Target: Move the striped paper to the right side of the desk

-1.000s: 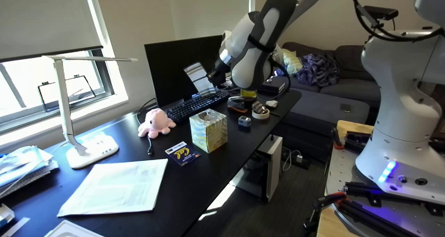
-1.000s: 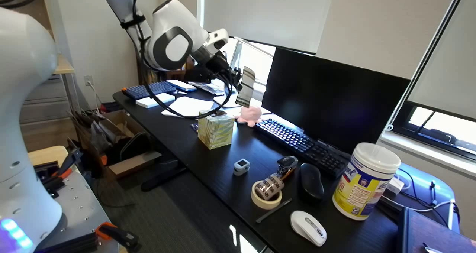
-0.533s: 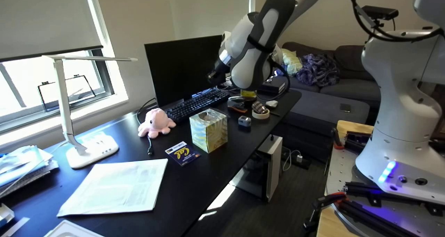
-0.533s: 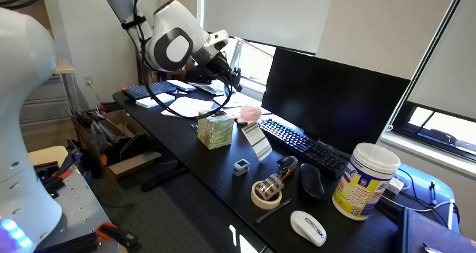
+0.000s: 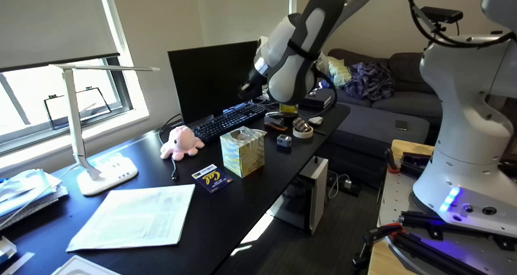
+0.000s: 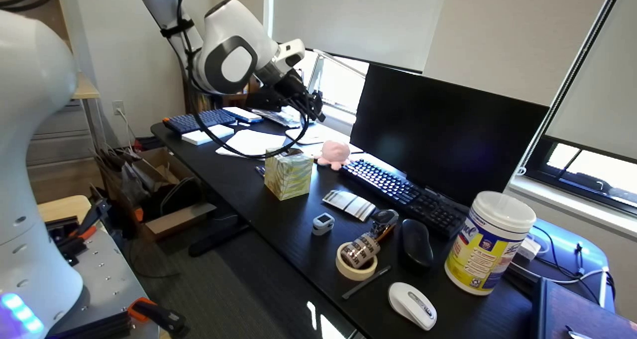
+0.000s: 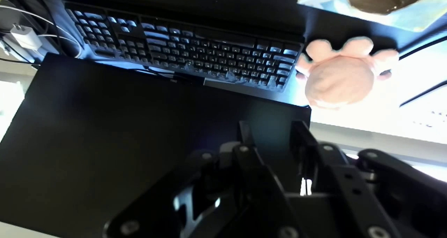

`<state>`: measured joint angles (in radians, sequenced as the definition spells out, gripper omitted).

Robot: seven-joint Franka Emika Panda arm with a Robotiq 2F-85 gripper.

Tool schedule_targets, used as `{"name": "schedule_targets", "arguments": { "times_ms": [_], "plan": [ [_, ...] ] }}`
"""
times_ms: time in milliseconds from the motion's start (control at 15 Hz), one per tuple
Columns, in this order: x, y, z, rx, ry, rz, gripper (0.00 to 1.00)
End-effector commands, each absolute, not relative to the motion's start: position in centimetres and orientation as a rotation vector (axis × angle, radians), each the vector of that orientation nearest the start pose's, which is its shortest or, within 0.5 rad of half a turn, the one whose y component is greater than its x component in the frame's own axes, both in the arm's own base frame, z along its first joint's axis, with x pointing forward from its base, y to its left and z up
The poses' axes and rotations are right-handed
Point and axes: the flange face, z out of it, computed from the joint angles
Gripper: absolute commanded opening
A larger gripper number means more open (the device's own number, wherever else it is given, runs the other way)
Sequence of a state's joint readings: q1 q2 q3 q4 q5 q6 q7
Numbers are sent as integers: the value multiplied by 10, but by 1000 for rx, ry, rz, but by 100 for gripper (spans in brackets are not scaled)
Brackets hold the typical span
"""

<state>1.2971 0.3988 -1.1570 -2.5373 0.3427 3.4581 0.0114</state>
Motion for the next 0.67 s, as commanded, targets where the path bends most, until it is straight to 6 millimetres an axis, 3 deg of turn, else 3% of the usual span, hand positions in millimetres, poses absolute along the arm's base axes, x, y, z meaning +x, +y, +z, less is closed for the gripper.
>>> {"name": "schedule_targets", "arguments": {
  "times_ms": [0, 333, 400, 467, 600],
  "plan": [
    [502, 48, 337, -2993, 52, -1358, 66],
    [503, 52, 353, -2948, -7, -1313, 98],
    [505, 54, 347, -2955, 48, -1353, 99],
    [505, 53, 350, -2945, 55, -1351, 86],
    [505, 53, 350, -2946, 55, -1351, 98]
  ]
}}
